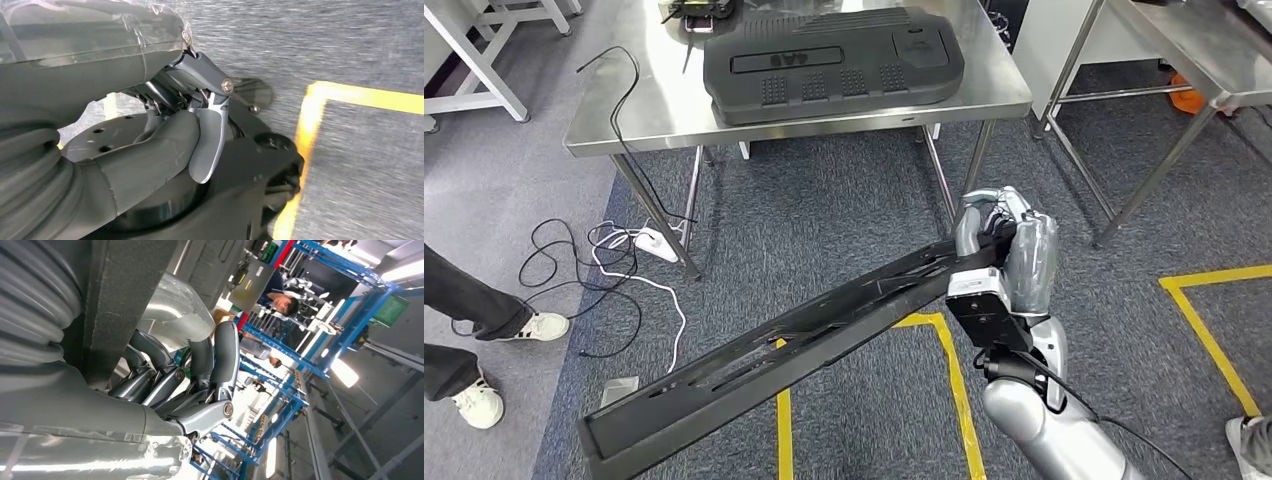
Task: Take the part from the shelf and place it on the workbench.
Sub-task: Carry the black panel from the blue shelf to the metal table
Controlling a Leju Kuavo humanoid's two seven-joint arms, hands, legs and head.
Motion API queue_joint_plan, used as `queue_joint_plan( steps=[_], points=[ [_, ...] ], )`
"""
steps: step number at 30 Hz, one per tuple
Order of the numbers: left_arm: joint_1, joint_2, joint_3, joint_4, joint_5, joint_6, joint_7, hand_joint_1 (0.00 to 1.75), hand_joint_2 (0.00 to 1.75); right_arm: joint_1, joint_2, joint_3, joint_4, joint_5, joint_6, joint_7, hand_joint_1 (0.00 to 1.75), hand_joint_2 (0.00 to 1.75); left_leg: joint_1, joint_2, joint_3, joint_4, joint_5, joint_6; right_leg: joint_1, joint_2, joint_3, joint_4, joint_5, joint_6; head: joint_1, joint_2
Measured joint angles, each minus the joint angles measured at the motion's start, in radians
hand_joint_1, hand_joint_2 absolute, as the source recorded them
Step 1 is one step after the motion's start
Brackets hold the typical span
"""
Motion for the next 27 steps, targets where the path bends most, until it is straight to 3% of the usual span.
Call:
queue_joint_plan(
  steps=[2, 3, 4, 5, 7, 8, 9, 10, 11, 12, 13, 14, 15, 17, 18, 19, 21, 23, 27],
  points=[
    [0.001, 0.0, 0.0, 0.0, 0.003, 0.0, -0.001, 1.75, 1.75, -0.003, 0.0, 0.001, 0.0, -0.007, 0.0, -0.004, 1.75, 1.75, -0.004, 0.001, -0.065, 0.03, -0.079, 0.007, 0.006, -0.002, 0.047, -0.013, -0.027, -0.004, -0.002, 0.0],
    [0.002, 0.0, 0.0, 0.0, 0.005, 0.0, -0.001, 1.75, 1.75, -0.004, 0.0, 0.002, 0.0, -0.01, 0.0, -0.007, 1.75, 1.75, -0.007, 0.001, -0.082, 0.009, -0.102, 0.014, 0.009, -0.002, 0.074, -0.021, -0.043, -0.006, -0.003, 0.0],
    [0.005, -0.001, 0.0, 0.0, 0.006, 0.0, -0.001, 1.75, 1.75, -0.006, 0.0, 0.002, 0.001, -0.014, 0.0, -0.01, 1.75, 1.75, -0.012, 0.001, -0.09, -0.034, -0.099, 0.024, 0.014, -0.002, 0.104, -0.03, -0.059, -0.008, -0.004, 0.0],
    [0.008, -0.001, 0.0, -0.001, 0.006, 0.001, -0.001, 1.75, 1.75, -0.008, 0.0, 0.002, 0.001, -0.017, 0.0, -0.014, 1.75, 1.75, -0.018, 0.002, -0.09, -0.094, -0.052, 0.038, 0.018, -0.003, 0.133, -0.04, -0.074, -0.009, -0.006, 0.0],
    [0.016, -0.002, 0.0, -0.001, 0.007, 0.002, -0.001, 1.75, 1.75, -0.01, 0.0, 0.003, 0.003, -0.021, 0.001, -0.018, 1.75, 1.75, -0.033, -0.001, -0.077, -0.204, 0.109, 0.065, 0.023, 0.002, 0.185, -0.058, -0.107, -0.006, -0.003, 0.0],
    [0.018, -0.003, 0.001, -0.001, 0.006, 0.004, -0.001, 1.75, 1.75, -0.012, 0.0, 0.004, 0.003, -0.022, 0.001, -0.019, 1.75, 1.75, -0.04, 0.0, -0.065, -0.232, 0.162, 0.07, 0.023, 0.005, 0.212, -0.07, -0.123, -0.003, -0.002, 0.0],
    [0.016, -0.004, 0.002, -0.002, 0.006, 0.004, -0.001, 1.75, 1.75, -0.016, 0.0, 0.004, 0.003, -0.023, 0.002, -0.02, 1.75, 1.75, -0.044, -0.001, -0.048, -0.243, 0.184, 0.072, 0.022, 0.008, 0.232, -0.068, -0.125, 0.003, 0.0, 0.0],
    [0.01, -0.005, 0.003, -0.002, 0.005, 0.005, -0.001, 1.75, 1.75, -0.023, 0.0, 0.005, 0.002, -0.023, 0.002, -0.021, 1.75, 1.75, -0.046, -0.001, -0.028, -0.245, 0.17, 0.072, 0.02, 0.011, 0.237, -0.046, -0.113, 0.01, -0.001, 0.0],
    [0.002, -0.007, 0.005, -0.003, 0.003, 0.006, -0.001, 1.75, 1.75, -0.031, 0.0, 0.004, 0.001, -0.024, 0.002, -0.022, 1.75, 1.75, -0.045, 0.0, -0.009, -0.251, 0.161, 0.074, 0.019, 0.011, 0.228, -0.002, -0.089, 0.016, -0.004, 0.0],
    [-0.006, -0.008, 0.007, -0.004, 0.0, 0.006, -0.002, 1.75, 1.75, -0.037, 0.0, 0.005, 0.0, -0.024, 0.001, -0.023, 1.75, 1.75, -0.041, -0.002, 0.007, -0.257, 0.156, 0.08, 0.019, 0.012, 0.196, 0.069, -0.061, 0.023, -0.004, 0.0],
    [-0.011, -0.01, 0.008, -0.004, -0.002, 0.008, -0.002, 1.75, 1.75, -0.041, 0.0, 0.005, -0.001, -0.026, 0.001, -0.023, 1.75, 1.75, -0.038, -0.001, 0.02, -0.262, 0.151, 0.085, 0.018, 0.013, 0.153, 0.139, -0.051, 0.027, -0.003, 0.0],
    [-0.012, -0.011, 0.008, -0.005, -0.004, 0.009, -0.003, 1.75, 1.75, -0.042, 0.0, 0.005, -0.001, -0.028, 0.001, -0.023, 1.75, 1.75, -0.034, -0.002, 0.031, -0.267, 0.145, 0.088, 0.018, 0.012, 0.11, 0.196, -0.067, 0.031, 0.0, 0.0],
    [-0.012, -0.011, 0.009, -0.005, -0.006, 0.009, -0.003, 1.75, 1.75, -0.042, 0.0, 0.006, 0.0, -0.029, 0.001, -0.023, 1.75, 1.75, -0.031, -0.004, 0.039, -0.271, 0.138, 0.09, 0.018, 0.012, 0.07, 0.235, -0.104, 0.035, 0.004, 0.0],
    [-0.006, -0.011, 0.01, -0.005, -0.008, 0.01, -0.003, 1.75, 1.75, -0.041, -0.001, 0.006, 0.001, -0.032, 0.001, -0.023, 1.75, 1.75, -0.027, -0.008, 0.054, -0.274, 0.122, 0.089, 0.015, 0.012, 0.007, 0.248, -0.204, 0.041, 0.009, 0.0],
    [-0.004, -0.011, 0.01, -0.005, -0.01, 0.01, -0.003, 1.75, 1.75, -0.042, -0.002, 0.006, 0.002, -0.034, 0.001, -0.024, 1.75, 1.75, -0.025, -0.01, 0.061, -0.274, 0.114, 0.087, 0.014, 0.012, -0.012, 0.228, -0.225, 0.043, 0.01, 0.0],
    [-0.002, -0.012, 0.01, -0.005, -0.011, 0.01, -0.003, 1.75, 1.75, -0.042, -0.002, 0.006, 0.002, -0.036, 0.001, -0.024, 1.75, 1.75, -0.024, -0.013, 0.069, -0.274, 0.106, 0.085, 0.013, 0.012, -0.024, 0.186, -0.208, 0.043, 0.012, 0.0],
    [-0.002, -0.012, 0.01, -0.005, -0.012, 0.01, -0.003, 1.75, 1.75, -0.042, -0.002, 0.006, 0.003, -0.039, 0.001, -0.024, 1.75, 1.75, -0.024, -0.015, 0.082, -0.272, 0.092, 0.078, 0.012, 0.012, -0.03, 0.076, -0.084, 0.038, 0.016, 0.0],
    [-0.001, -0.012, 0.011, -0.005, -0.013, 0.01, -0.003, 1.75, 1.75, -0.042, -0.002, 0.006, 0.004, -0.04, 0.001, -0.025, 1.75, 1.75, -0.025, -0.017, 0.085, -0.269, 0.083, 0.068, 0.016, 0.012, -0.036, 0.012, 0.005, 0.026, 0.017, 0.0],
    [-0.001, -0.011, 0.014, -0.005, -0.013, 0.01, -0.003, 1.75, 1.75, -0.044, -0.003, 0.007, 0.004, -0.041, 0.001, -0.025, 1.75, 1.75, -0.027, -0.015, 0.077, -0.237, 0.072, 0.044, 0.013, 0.009, -0.035, 0.002, 0.026, 0.003, 0.013, 0.0]
  ],
)
